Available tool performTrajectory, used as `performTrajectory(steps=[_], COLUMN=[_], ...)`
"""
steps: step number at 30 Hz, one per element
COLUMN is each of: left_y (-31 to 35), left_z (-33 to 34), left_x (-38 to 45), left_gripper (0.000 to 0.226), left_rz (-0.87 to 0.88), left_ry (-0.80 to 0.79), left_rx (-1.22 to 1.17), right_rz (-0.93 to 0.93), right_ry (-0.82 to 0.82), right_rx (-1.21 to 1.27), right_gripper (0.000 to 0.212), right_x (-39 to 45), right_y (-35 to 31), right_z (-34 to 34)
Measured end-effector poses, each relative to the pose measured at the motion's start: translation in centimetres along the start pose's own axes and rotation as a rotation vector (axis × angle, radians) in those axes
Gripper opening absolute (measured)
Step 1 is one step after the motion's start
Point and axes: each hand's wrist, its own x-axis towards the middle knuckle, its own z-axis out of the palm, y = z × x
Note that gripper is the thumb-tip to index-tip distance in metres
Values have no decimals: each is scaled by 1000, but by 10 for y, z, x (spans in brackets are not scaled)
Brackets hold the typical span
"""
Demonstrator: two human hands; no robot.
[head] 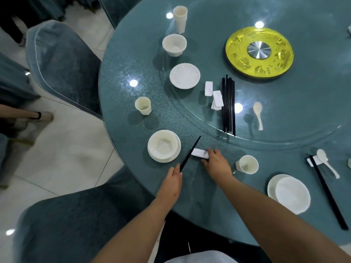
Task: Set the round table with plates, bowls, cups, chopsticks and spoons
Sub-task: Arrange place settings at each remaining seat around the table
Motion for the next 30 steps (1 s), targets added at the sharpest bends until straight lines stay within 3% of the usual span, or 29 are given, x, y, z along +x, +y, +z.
performTrajectory(steps=[11, 23, 30], left_y=[-14, 7, 8], left_z=[8, 10, 6], left_x=[3, 24, 26], left_gripper=[49, 16, 28], left_rz=[12, 43, 51], left_ry=[-87, -72, -40], left_rx=[91, 231, 371], right_rz=[-29, 35, 42], right_ry=[25, 50, 47], right_rx=[-111, -149, -166], right_gripper=[38, 39, 39], right_x=[0, -5, -6], right_y=[1, 2, 0], right_z=[-1, -8, -13])
